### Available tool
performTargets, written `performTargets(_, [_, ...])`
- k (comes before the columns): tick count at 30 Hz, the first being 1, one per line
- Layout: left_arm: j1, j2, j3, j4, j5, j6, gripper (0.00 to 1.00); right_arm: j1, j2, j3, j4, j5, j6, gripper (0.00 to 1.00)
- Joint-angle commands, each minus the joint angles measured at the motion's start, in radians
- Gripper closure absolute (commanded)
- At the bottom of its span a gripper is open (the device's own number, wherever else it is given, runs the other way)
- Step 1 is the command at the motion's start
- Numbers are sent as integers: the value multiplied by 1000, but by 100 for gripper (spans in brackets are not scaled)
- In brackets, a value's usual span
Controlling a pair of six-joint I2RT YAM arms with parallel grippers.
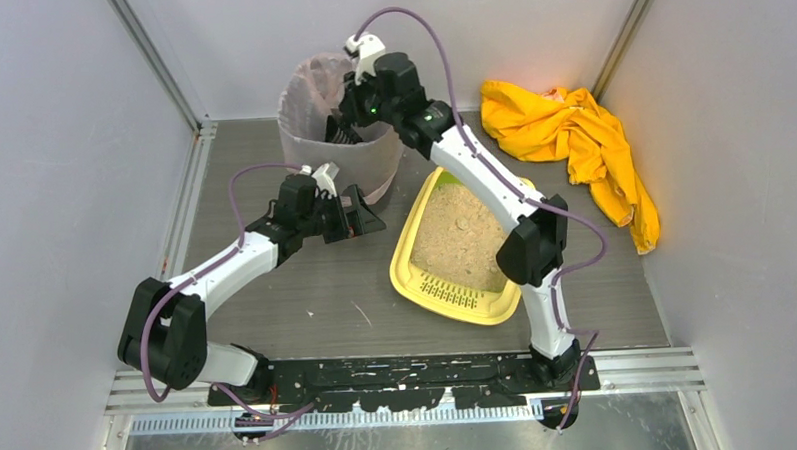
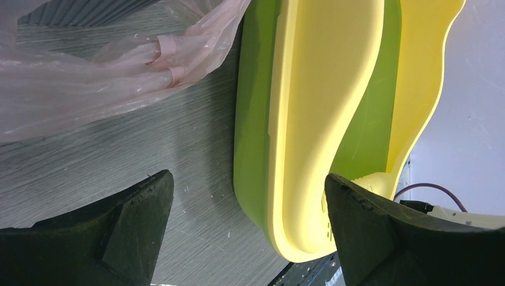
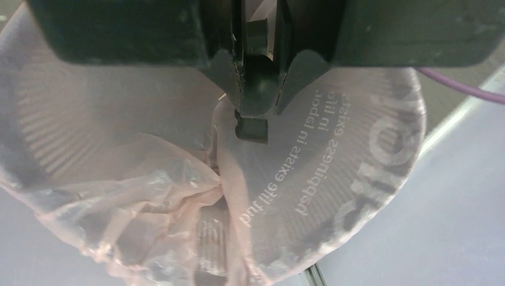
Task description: Clean the litter box
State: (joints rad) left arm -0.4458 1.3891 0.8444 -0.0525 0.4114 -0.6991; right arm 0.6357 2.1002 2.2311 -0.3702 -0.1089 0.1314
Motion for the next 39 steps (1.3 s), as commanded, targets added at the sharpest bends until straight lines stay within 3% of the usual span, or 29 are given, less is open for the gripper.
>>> performTargets(1, [-4, -4, 27, 15, -7, 15, 3, 99, -108, 64, 1, 228, -276, 99])
performTargets(8, [-4, 5, 30, 15, 3, 13, 3, 240, -51, 142, 3, 462, -526, 99])
performTargets(12, [-4, 3, 30, 15, 3, 15, 3, 237, -59, 150, 25, 463, -484, 99])
performTargets(17, [-4, 3, 30, 14, 4, 16, 3, 172, -180, 66, 75, 326, -299, 99])
performTargets(22, [-4, 7, 30, 16, 7, 15, 3, 77, -413, -208, 294, 180, -68, 99])
performTargets(32, [-4, 24, 30, 34, 22, 1, 4, -256, -642, -526, 591, -65, 337, 99])
performTargets(35, [-4, 22, 30, 35, 22, 1, 4, -316, -714, -597, 548, -27, 328, 99])
performTargets(39, [-4, 24, 30, 32, 18, -2, 4, -329, -811, -630, 271, 150, 190, 99])
